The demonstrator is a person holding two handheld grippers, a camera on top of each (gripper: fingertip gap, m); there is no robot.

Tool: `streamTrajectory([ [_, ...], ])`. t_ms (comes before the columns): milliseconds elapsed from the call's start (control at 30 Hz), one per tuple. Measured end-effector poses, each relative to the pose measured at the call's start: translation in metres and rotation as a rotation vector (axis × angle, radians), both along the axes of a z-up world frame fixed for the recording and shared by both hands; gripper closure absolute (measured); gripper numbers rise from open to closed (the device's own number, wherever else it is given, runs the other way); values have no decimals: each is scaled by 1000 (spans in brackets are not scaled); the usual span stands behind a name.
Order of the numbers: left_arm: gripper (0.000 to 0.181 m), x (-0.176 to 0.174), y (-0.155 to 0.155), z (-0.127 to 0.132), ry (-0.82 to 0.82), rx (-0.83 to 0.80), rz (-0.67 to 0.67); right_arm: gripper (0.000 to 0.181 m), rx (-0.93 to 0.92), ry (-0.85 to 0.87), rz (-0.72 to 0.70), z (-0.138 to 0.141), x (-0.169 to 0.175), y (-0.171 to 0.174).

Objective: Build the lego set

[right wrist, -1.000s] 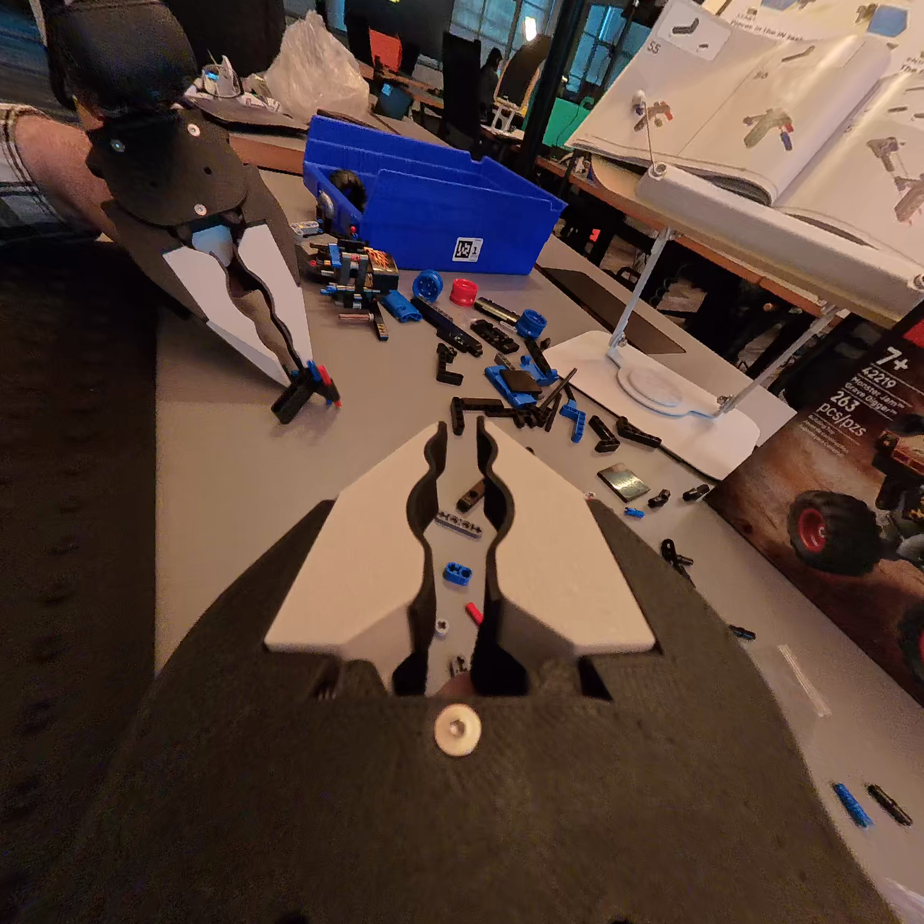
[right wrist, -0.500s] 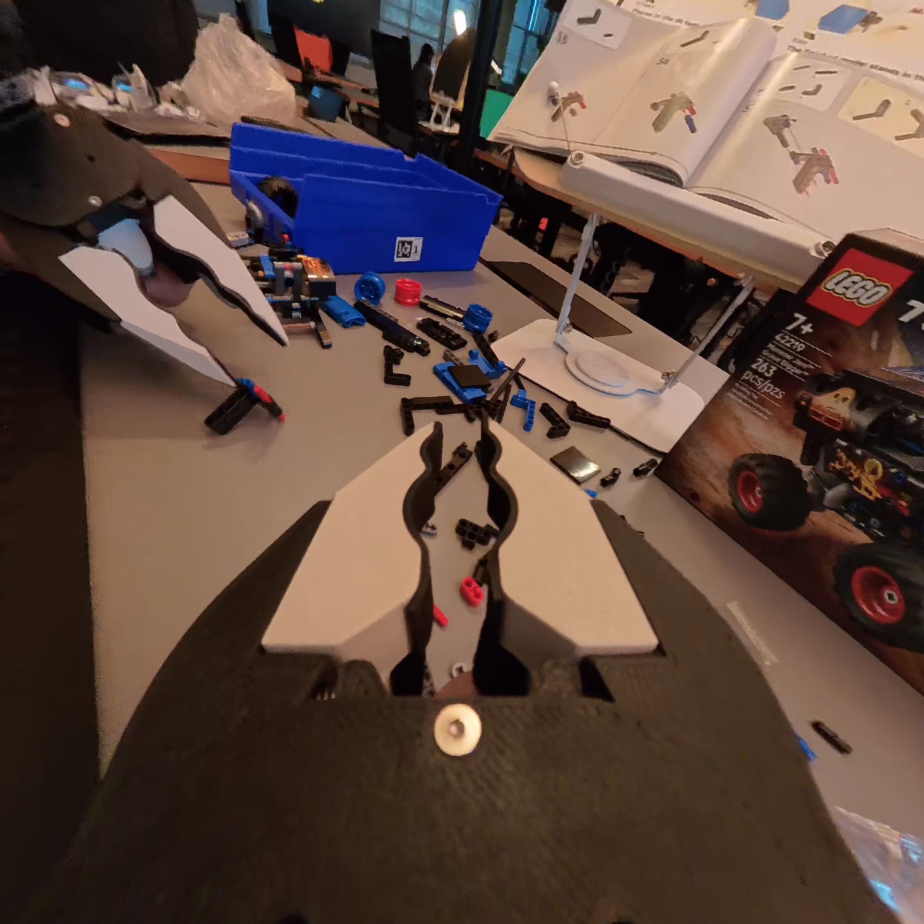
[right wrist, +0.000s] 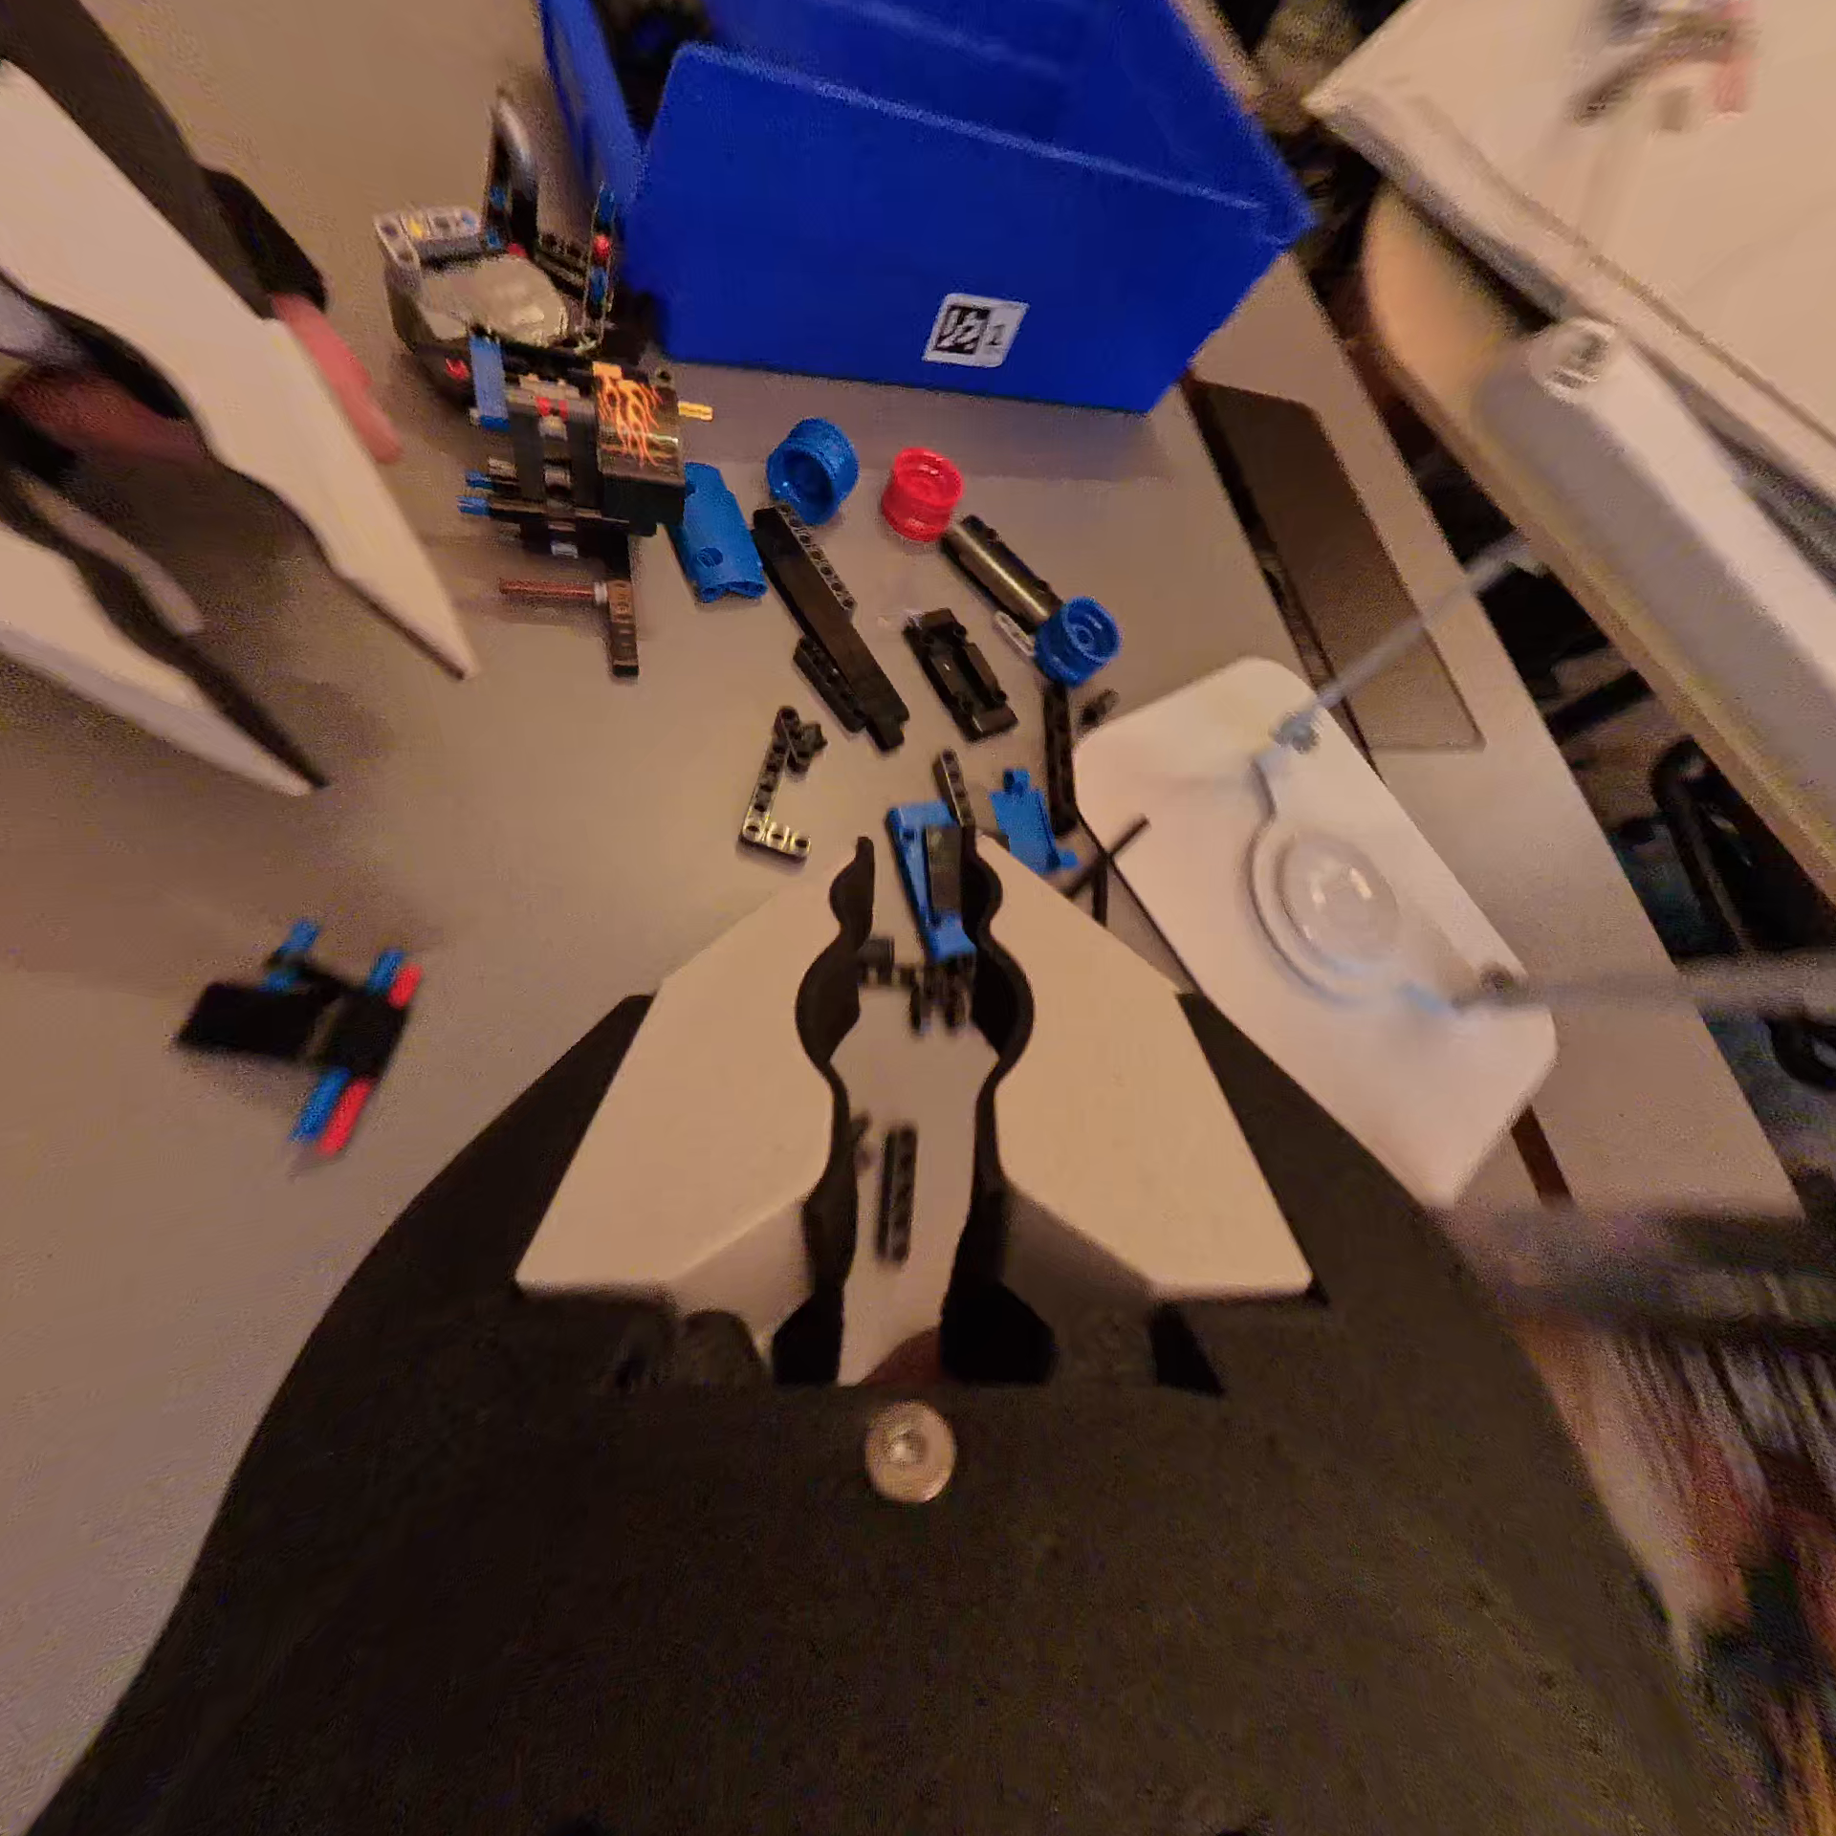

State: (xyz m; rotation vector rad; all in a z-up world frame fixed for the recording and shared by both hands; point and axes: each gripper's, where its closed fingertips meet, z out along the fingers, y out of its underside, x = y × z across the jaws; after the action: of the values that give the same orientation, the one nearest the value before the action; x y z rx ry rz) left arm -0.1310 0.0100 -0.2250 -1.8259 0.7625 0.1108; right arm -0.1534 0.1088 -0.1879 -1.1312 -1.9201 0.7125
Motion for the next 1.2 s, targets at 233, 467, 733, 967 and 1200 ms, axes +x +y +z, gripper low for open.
streamTrajectory([
  [233, 151, -8, 0, 4, -12, 29, 31, 174, 68, -158, 182, -53, -120, 1],
  [467, 151, -6, -1, 6, -50, 31, 9, 169, 45, -278, 170, -86, -162, 19],
  [733, 152, -5, -2, 12, -102, 46, -10, 176, -43, -302, 139, -96, -172, 26],
  [967, 152, -7, -3, 13, -107, 50, -7, 178, -30, -334, 192, -96, -159, 20],
  [1200, 152, -6, -3, 14, -102, 55, -10, 178, 23, -187, 243, -69, -135, 8],
])
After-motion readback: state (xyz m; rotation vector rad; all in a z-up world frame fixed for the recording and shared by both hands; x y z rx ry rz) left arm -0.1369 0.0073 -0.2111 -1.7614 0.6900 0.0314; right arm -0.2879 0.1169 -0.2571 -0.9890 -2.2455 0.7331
